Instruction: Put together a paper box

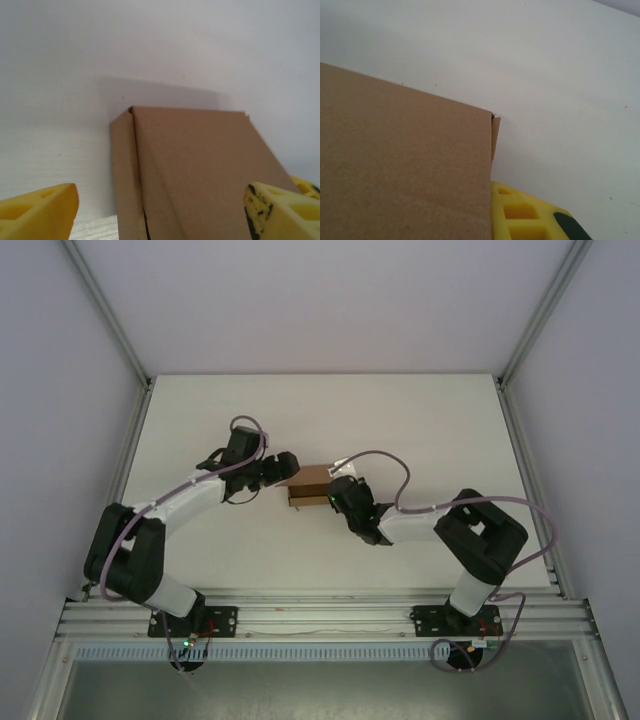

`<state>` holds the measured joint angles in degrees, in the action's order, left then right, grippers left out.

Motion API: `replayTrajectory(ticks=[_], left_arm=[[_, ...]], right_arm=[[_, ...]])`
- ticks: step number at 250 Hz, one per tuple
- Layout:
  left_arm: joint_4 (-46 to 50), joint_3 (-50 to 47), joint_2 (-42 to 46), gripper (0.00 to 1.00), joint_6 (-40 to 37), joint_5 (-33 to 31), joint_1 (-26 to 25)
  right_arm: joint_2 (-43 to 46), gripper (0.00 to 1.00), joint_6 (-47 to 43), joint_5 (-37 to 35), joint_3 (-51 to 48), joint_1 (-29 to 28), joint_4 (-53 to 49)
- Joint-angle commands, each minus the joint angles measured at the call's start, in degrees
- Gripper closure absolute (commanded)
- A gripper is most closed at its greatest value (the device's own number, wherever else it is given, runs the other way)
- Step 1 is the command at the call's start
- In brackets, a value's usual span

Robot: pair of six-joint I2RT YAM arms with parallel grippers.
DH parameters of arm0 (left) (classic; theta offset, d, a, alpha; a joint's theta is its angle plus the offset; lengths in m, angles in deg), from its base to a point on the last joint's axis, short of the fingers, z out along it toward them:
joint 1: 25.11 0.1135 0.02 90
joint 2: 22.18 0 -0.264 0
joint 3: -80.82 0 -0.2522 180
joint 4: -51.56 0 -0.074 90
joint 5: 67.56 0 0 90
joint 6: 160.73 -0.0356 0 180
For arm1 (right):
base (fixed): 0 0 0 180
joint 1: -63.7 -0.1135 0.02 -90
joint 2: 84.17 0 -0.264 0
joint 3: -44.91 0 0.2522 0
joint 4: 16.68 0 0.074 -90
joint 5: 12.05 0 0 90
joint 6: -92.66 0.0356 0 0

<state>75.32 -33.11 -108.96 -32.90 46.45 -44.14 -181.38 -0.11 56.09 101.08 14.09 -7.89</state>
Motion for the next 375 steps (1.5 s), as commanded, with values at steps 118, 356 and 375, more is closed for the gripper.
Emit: replayTrajectory(ticks=[118,356,375], left_arm=[[-8.82,-0.84,-12.41,0.55,1.70,5.73,0.14],[-9.03,-2.74,-15.79,0.58,-0.91,3.11,0.13],[-9.05,-2.60,-15.78,0.58,-0.91,3.39,-0.02]], right_arm=[[2.00,0.68,-1.88,1.65,-5.31,-0.43,-1.69],[40.24,0.00,14.04,9.20,-15.70,2.14,-10.40],[39.58,0.00,18.17,9.50,-12.74,4.43,-12.26]])
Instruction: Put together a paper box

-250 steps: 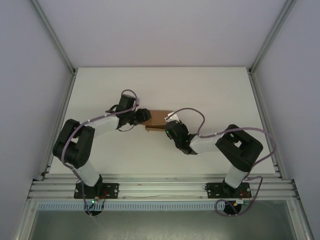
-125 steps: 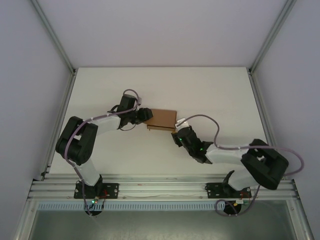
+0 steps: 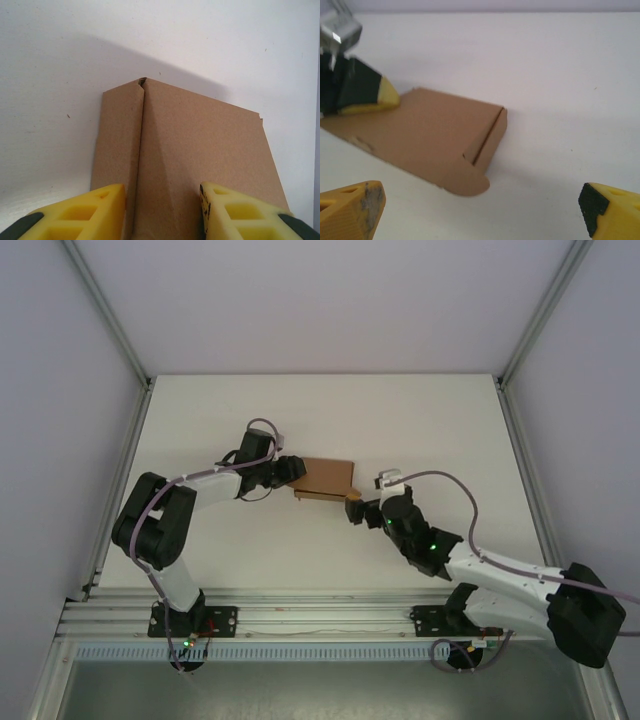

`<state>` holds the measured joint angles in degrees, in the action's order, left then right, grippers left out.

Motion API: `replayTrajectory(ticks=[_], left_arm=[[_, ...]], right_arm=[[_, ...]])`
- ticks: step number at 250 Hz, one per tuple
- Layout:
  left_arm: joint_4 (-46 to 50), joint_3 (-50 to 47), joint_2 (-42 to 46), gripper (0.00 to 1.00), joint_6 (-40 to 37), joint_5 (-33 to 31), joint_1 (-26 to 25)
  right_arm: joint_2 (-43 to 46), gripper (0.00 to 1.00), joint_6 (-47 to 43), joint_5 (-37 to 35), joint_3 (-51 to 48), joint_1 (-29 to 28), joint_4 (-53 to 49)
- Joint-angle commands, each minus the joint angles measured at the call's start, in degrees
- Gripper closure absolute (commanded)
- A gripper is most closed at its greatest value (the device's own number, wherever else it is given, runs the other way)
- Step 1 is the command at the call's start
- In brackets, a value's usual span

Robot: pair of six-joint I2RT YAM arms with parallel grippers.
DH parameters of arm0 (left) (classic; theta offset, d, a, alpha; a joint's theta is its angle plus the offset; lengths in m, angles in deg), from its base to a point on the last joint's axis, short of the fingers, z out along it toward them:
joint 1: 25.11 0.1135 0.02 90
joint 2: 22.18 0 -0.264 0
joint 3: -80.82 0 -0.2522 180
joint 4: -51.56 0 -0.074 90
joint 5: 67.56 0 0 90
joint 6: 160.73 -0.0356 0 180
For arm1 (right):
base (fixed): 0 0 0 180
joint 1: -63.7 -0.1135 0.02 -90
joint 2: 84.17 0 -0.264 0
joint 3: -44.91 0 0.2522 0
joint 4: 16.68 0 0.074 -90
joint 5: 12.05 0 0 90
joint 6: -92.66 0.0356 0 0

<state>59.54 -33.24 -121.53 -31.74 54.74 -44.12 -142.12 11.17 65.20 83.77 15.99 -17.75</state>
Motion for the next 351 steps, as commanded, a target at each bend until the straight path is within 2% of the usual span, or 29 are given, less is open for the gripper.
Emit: replayTrajectory(ticks=[1,42,70,91,124,163,217,264,308,351], left_arm=[[6.69,-2.41,-3.22,0.58,-2.07,-4.88,-0.01],[7.68,-1.53,-3.18,0.58,-2.67,-5.04,0.01],[9.23,-0.52,-3.30,0.57,-3.45,-5.71,-0.16],[10.08,-0.01,-3.13,0.57,-3.90,-6.32,-0.30],[11.89,0.97,-3.17,0.56,-4.61,-7.28,-0.68],[13.05,1.41,-3.06,0.56,-5.34,-7.86,-0.95],[13.35,0.53,-3.19,0.55,-5.52,-8.23,-0.95],[13.63,-0.16,-4.36,0.58,-5.38,-8.45,-1.07],[14.50,0.13,-1.30,0.60,-4.85,-6.07,-1.59],[23.27,6.40,0.93,0.56,-6.52,-8.58,-4.40]], right_arm=[[0.27,0.00,7.05,0.42,4.77,2.70,-2.58],[-7.76,0.00,11.37,3.32,14.77,6.89,-8.87],[-16.58,0.00,12.49,3.22,21.42,8.36,-12.56],[-22.35,0.00,15.10,5.98,25.17,10.34,-15.36],[-30.28,0.06,18.63,15.03,28.41,13.22,-16.09],[-37.09,0.07,17.38,17.60,29.82,13.32,-16.80],[-40.12,0.22,19.96,17.66,27.41,13.78,-16.36],[-40.55,0.22,21.81,17.93,25.02,14.08,-15.25],[-41.14,0.23,21.75,20.23,25.77,14.21,-15.46],[-41.99,0.24,22.07,22.53,27.13,14.19,-16.43]])
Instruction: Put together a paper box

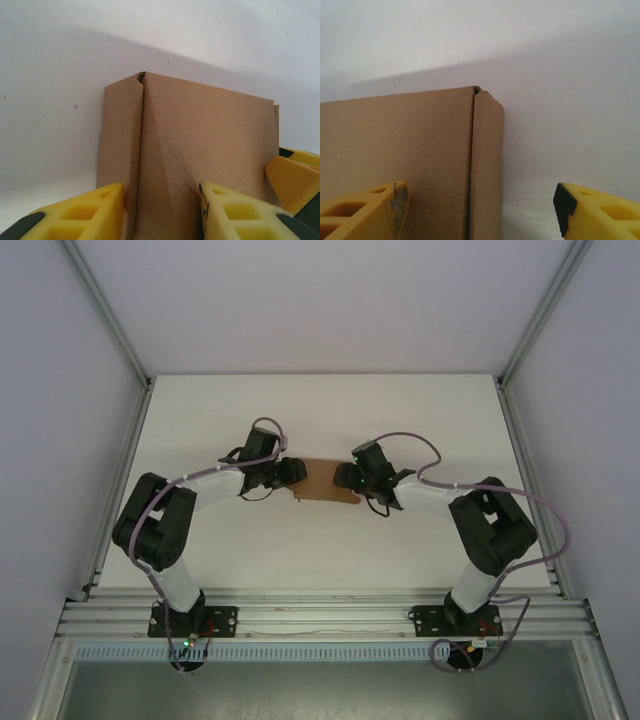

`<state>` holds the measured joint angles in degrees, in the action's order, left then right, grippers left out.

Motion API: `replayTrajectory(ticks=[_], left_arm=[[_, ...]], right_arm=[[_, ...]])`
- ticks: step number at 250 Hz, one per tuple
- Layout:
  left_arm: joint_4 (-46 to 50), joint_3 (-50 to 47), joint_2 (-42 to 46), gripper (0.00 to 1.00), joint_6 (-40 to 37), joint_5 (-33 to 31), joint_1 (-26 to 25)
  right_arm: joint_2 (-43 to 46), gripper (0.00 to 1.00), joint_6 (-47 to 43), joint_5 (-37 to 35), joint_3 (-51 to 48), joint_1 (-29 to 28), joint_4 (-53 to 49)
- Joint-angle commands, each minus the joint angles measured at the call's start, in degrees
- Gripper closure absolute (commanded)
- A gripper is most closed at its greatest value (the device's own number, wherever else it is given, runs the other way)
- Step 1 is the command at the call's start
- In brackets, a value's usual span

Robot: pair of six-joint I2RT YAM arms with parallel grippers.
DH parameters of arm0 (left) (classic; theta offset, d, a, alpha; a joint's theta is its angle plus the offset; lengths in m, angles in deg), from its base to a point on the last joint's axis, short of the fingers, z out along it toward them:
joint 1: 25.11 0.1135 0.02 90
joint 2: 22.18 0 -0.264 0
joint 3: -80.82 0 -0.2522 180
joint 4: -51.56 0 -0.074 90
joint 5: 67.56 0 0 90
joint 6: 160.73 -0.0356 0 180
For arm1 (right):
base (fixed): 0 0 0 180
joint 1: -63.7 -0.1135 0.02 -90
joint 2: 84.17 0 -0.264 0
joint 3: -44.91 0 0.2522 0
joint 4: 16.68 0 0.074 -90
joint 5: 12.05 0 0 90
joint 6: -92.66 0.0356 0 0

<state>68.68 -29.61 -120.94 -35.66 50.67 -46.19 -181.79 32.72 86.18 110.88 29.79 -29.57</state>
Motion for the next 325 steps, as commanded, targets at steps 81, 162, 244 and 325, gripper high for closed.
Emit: replayTrajectory(ticks=[81,162,244,325], left_arm=[[22.62,10.25,-0.52,0.52,-3.16,-2.91,-3.96],[21.27,11.47,-4.11,0.56,-2.67,0.76,-4.99],[20.83,10.01,-1.25,0.59,-2.81,-1.22,-4.95],[24.05,8.08,1.96,0.49,-5.19,-10.40,-3.94]], right_arm=[[-1.30,0.24,0.24,0.12,0.50,0.43,-6.00],[-1.76,0.26,0.88,2.08,0.09,0.42,-4.38],[-1.63,0.27,1.05,1.80,-0.69,0.42,-4.89],[-2.04,0.27,0.15,-0.36,-0.44,0.36,-6.92]])
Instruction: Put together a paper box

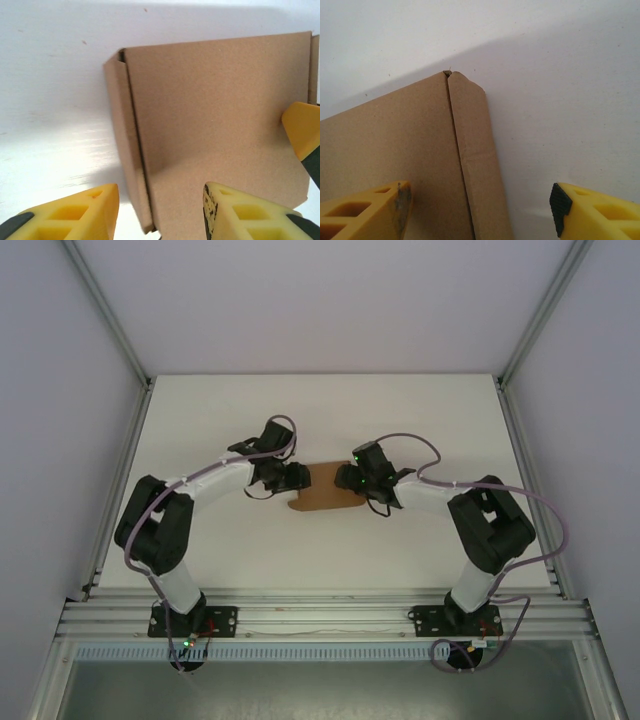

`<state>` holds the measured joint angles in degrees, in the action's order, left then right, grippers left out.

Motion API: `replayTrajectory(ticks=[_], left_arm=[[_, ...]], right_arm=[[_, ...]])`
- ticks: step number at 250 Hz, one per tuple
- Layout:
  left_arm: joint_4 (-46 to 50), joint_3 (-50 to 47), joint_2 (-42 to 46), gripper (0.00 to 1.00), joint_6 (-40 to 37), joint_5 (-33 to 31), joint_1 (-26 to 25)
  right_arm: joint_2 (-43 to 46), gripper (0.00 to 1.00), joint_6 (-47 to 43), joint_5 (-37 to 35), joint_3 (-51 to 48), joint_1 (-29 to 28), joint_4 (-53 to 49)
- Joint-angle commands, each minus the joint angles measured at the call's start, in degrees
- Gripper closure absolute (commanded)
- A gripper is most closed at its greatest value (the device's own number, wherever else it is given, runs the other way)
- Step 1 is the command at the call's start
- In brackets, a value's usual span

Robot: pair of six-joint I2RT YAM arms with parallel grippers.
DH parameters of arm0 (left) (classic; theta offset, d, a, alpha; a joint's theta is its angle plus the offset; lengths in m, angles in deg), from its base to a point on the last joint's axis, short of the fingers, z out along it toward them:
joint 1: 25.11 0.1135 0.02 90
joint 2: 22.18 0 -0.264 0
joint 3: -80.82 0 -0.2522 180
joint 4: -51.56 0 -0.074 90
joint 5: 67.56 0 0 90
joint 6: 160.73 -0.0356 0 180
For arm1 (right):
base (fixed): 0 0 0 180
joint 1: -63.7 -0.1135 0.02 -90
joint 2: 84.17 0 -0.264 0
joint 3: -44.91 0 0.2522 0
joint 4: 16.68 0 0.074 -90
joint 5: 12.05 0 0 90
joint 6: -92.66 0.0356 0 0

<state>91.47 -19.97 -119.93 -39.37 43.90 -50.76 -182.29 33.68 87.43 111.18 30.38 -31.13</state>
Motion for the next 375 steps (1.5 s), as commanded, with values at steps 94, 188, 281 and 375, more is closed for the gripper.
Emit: replayTrajectory(ticks=[94,188,281,375], left_arm=[[-16.17,-4.35,-8.24,0.47,2.72,10.56,4.60],[-30.02,-13.96,-9.99,0.76,7.74,19.62,8.55],[-34.90,-17.15,-10.31,0.84,5.53,24.98,11.50],[-36.18,-17.71,-10.92,0.84,4.68,26.12,11.68]], right_arm=[[-1.38,0.27,-1.50,-2.87,-0.74,-0.17,-5.46],[6.33,0.15,-1.67,6.06,-3.33,3.58,-0.94],[5.92,0.13,1.72,24.19,-4.86,9.89,5.43],[-2.94,0.17,9.23,35.33,-3.12,10.47,15.28]])
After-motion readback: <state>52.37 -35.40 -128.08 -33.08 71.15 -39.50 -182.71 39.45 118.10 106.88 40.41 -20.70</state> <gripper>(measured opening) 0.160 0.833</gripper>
